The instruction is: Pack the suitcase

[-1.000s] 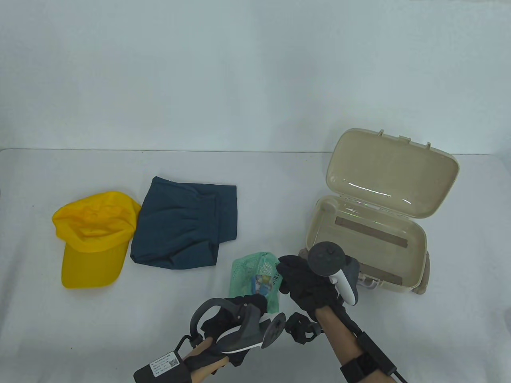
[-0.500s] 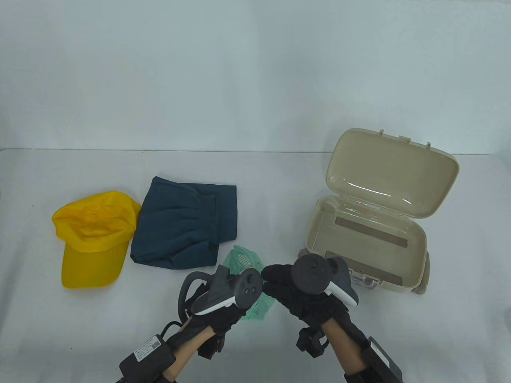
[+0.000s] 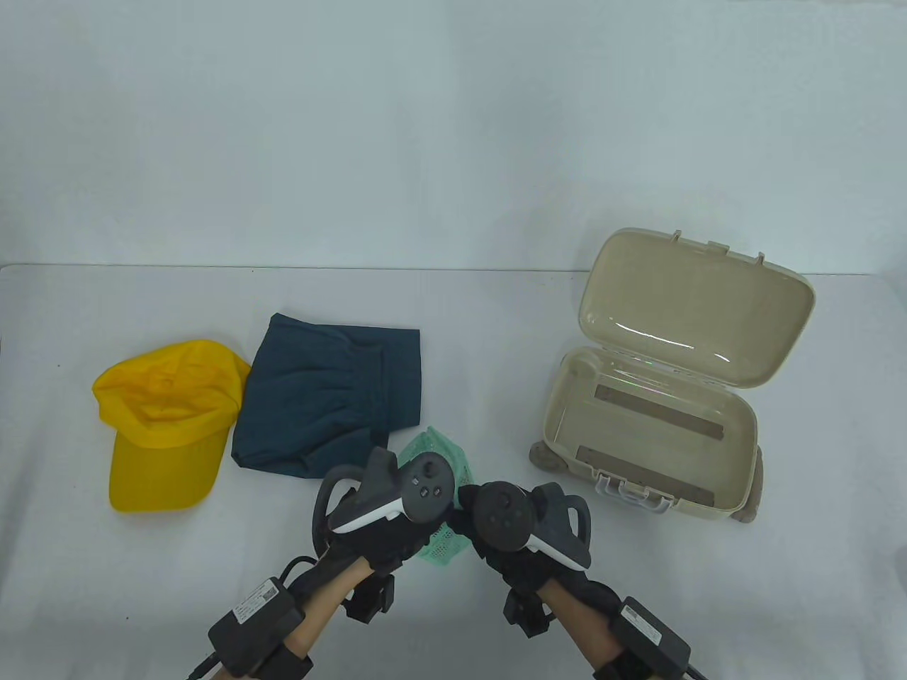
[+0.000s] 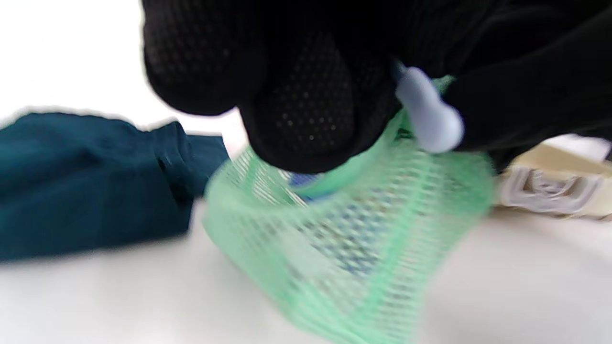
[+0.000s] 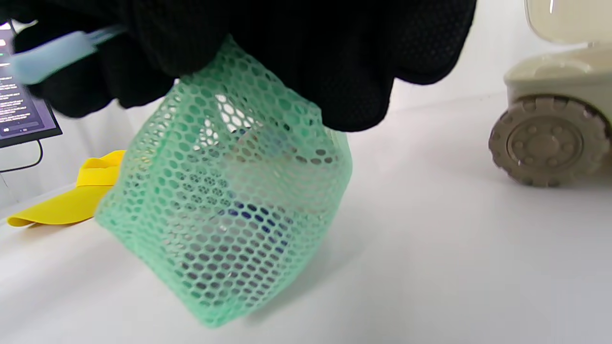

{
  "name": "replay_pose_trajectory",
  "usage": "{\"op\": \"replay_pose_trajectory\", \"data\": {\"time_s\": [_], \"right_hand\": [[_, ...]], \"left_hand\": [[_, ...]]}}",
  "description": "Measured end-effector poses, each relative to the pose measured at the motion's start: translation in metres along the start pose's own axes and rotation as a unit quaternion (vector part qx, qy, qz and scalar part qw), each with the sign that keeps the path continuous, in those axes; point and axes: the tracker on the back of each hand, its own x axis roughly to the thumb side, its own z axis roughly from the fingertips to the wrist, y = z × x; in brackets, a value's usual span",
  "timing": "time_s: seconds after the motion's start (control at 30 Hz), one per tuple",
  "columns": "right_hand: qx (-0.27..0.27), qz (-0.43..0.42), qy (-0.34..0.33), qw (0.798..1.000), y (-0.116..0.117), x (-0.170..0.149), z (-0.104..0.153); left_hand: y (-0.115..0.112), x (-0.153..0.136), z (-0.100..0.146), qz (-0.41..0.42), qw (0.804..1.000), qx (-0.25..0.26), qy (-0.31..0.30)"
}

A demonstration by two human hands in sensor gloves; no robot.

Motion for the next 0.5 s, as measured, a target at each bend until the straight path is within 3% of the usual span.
{"op": "replay_pose_trajectory", "data": {"time_s": [0.2, 0.37, 0.5], "right_hand": [[-0.021, 0.032, -0.008, 0.999, -0.001, 0.005, 0.003], [-0.016, 0.050, -0.016, 0.999, 0.001, 0.006, 0.004], [-0.007, 0.063, -0.021, 0.998, 0.002, 0.007, 0.004]], "left_hand": [[0.013, -0.016, -0.030, -0.029, 0.998, 0.019, 0.049], [0.008, -0.023, -0.060, -0.059, 0.994, 0.033, 0.084], [0.002, -0.032, -0.086, -0.035, 0.994, 0.018, 0.106]]}}
